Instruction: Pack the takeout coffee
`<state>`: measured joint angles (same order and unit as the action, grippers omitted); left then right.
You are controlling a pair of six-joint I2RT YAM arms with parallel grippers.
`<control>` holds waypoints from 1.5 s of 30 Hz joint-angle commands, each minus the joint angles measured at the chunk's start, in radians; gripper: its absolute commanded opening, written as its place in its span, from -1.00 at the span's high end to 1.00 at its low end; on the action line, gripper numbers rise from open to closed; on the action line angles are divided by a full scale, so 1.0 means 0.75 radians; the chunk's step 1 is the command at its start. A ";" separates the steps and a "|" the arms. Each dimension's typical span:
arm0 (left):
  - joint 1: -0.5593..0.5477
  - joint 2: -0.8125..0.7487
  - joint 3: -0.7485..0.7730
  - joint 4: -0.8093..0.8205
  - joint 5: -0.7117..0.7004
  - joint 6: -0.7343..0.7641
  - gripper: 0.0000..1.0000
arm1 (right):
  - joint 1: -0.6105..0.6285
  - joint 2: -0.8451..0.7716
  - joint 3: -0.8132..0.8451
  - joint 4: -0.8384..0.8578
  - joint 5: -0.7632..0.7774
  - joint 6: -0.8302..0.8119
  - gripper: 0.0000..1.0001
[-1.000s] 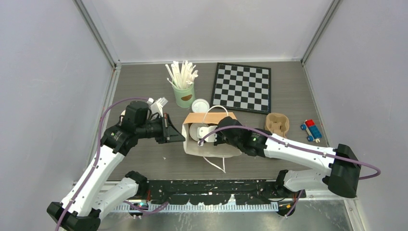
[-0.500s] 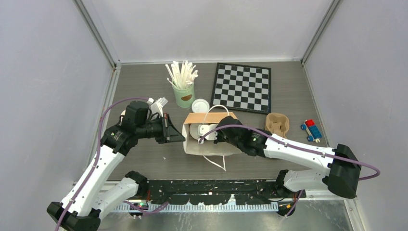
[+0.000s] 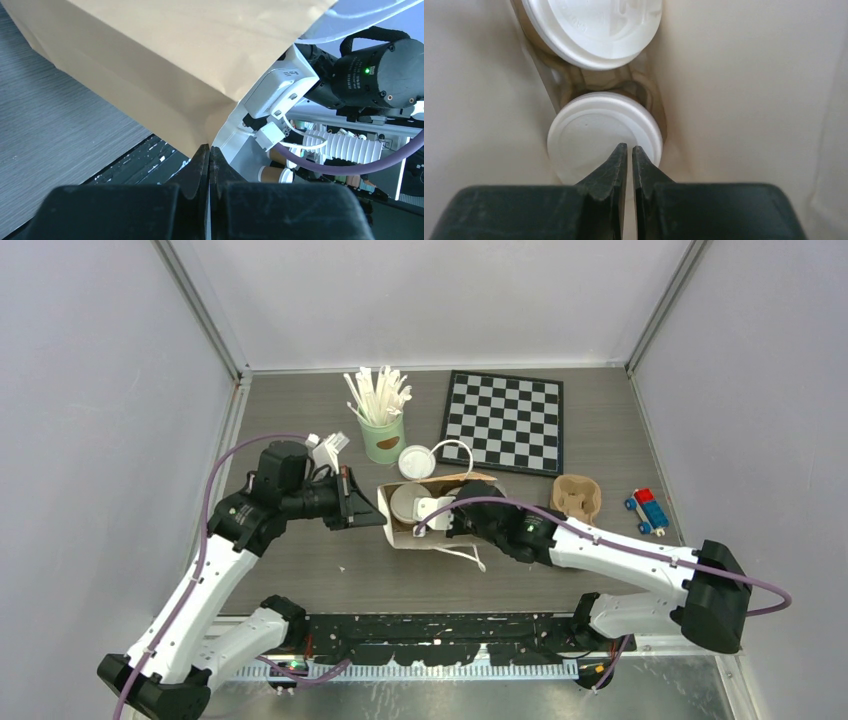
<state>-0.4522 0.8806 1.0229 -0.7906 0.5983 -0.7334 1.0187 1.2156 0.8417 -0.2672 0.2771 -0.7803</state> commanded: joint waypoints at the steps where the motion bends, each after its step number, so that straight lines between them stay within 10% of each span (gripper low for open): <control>1: -0.007 0.002 0.063 0.022 0.029 -0.002 1.00 | -0.007 -0.066 0.072 -0.023 -0.044 0.033 0.72; 22: -0.007 0.012 0.045 0.048 0.011 -0.052 1.00 | -0.108 0.005 0.322 -0.181 -0.475 0.209 0.67; 45: -0.007 0.039 0.036 0.077 0.018 -0.061 1.00 | -0.110 0.303 0.300 0.136 -0.669 0.069 0.71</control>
<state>-0.4522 0.9073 1.0302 -0.7712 0.5991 -0.7792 0.9375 1.4349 1.0508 -0.2329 -0.1909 -0.7017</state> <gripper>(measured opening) 0.007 0.149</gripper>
